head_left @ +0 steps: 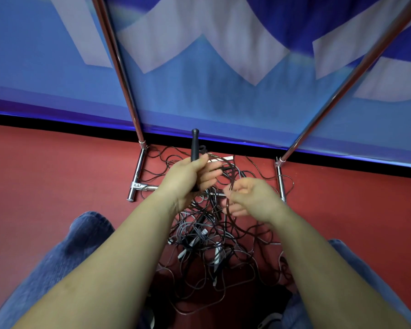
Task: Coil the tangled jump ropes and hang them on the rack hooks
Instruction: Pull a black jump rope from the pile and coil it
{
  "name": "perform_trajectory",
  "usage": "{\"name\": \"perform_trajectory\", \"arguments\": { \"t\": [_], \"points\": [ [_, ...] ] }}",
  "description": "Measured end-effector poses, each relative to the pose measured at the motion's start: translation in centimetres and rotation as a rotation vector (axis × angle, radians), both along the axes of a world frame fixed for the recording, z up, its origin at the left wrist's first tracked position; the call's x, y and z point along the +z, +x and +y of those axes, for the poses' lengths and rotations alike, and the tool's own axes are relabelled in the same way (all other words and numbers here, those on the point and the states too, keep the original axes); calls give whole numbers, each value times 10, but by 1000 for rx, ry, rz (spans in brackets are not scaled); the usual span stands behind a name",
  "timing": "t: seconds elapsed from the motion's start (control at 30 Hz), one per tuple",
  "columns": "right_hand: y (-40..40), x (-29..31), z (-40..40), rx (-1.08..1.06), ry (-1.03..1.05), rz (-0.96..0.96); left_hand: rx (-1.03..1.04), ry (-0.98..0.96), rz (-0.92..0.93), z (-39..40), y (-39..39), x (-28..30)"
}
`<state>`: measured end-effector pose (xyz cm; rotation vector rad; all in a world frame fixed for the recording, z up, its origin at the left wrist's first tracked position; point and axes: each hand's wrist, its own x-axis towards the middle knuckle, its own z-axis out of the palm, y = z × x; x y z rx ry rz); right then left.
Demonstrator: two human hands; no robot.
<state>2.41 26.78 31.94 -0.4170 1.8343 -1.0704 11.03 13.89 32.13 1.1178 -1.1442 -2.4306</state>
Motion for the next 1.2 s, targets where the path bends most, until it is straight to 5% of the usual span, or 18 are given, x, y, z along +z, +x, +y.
{"name": "perform_trajectory", "arguments": {
  "t": [0.17,0.43,0.53,0.7,0.8,0.9,1.1,1.2],
  "points": [
    [-13,11,-1,-539,-321,-388,-377,-108,-153,15,4,-5],
    [-17,5,-1,-703,-396,-309,-479,-90,-41,22,2,1],
    [-17,7,-2,-563,-322,-243,-333,-73,-17,19,2,4],
    [-7,-6,3,237,191,113,46,0,-11,1,-1,-2],
    [-1,-12,5,368,298,195,126,42,12,-2,-1,-4],
    [-5,-12,2,182,220,257,117,57,49,-4,-2,-3],
    [-13,8,-1,-378,-168,-247,-316,-288,-225,4,5,-16],
    [-18,9,1,-598,-307,-407,-470,-281,-233,12,6,-14]
  ]
}}
